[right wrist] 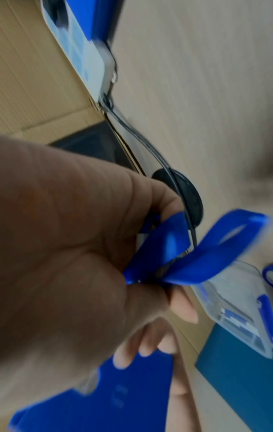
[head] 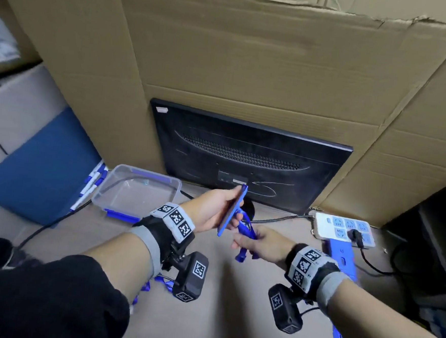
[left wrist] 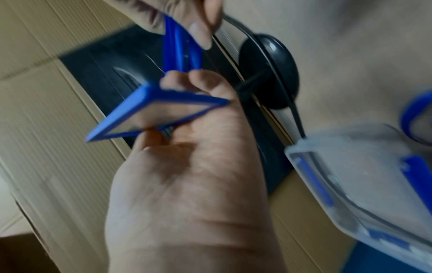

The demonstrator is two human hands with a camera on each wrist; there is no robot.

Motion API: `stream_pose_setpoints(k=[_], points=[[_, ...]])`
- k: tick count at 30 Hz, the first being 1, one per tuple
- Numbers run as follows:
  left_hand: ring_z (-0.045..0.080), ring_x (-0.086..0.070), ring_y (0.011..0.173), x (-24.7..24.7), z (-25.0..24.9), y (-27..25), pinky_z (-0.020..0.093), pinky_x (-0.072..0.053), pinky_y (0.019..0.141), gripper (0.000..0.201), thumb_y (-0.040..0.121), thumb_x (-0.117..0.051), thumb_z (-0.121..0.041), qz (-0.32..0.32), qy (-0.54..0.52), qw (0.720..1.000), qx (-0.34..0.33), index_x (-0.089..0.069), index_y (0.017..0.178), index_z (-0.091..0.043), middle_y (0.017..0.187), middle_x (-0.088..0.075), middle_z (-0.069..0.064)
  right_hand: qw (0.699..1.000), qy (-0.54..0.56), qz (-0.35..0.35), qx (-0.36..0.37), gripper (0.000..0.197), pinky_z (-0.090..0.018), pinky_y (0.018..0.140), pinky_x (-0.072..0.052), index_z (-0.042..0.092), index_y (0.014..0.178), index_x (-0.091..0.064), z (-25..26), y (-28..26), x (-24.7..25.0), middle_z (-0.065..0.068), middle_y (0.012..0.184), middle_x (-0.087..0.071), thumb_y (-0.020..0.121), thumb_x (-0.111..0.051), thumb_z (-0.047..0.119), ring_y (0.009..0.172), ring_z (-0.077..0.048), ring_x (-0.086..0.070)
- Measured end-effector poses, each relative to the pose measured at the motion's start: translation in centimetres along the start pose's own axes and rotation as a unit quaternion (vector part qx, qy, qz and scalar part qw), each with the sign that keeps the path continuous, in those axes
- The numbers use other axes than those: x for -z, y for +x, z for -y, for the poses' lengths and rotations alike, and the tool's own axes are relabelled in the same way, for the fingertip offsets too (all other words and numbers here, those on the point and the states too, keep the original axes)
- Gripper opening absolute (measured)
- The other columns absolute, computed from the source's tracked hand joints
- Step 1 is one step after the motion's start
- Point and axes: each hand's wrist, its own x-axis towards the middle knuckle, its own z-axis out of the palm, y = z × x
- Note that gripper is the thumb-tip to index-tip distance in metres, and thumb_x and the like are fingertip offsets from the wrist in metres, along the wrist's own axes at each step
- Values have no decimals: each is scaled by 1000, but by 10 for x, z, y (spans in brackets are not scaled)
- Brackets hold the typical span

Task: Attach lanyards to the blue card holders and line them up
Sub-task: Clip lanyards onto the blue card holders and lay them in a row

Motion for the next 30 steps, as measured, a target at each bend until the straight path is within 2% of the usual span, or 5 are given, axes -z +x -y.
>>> stream_pose_setpoints(k=[3, 9, 16, 25, 30], points=[[26, -62, 82, 42, 6, -3, 42, -60, 85, 52, 101, -46, -62, -116, 60, 991, -34, -65, 107, -13, 90, -63, 8, 999, 26, -24, -28, 37, -24, 45, -42, 15, 75, -66, 20, 25, -15, -5, 62, -59, 108, -52, 23, 46, -11, -46], [17, -61, 53, 148, 21, -21, 25, -46, 50, 43, 87, -64, -59, -236, 30, 971, -13, -58, 99, -18, 73, -61, 3, 988, 121, -99, -11, 26, -25, 37, -44, 2, 92, -62, 59, 95, -53, -8, 62, -58, 108, -49, 18, 41, -16, -50], [22, -69, 96, 244, 34, -16, 30, -57, 45, 34, 94, -71, -22, -362, 135, 920, -69, -53, 121, -14, 110, -68, 1, 961, 227, -149, 50, 17, -38, 60, -55, 2, 96, -59, 116, 175, -103, -17, 71, -71, 107, -54, 14, 55, -24, -60], [33, -76, 97, 302, 51, -8, 40, -57, 48, 31, 99, -57, -3, -291, 55, 955, 29, -39, 123, -12, 99, -66, 2, 964, 212, -149, -56, 23, -23, 53, -48, 5, 83, -53, 126, 244, -155, 3, 59, -67, 97, -50, -13, 58, -24, -50], [27, -73, 86, 316, 63, -4, 39, -56, 47, 37, 98, -59, -1, -268, 62, 960, 58, -36, 124, -12, 103, -66, 4, 947, 229, -189, -122, 66, -26, 81, -50, 0, 149, -37, 114, 252, -162, -17, 135, -57, 91, -68, -4, 108, -23, -63]])
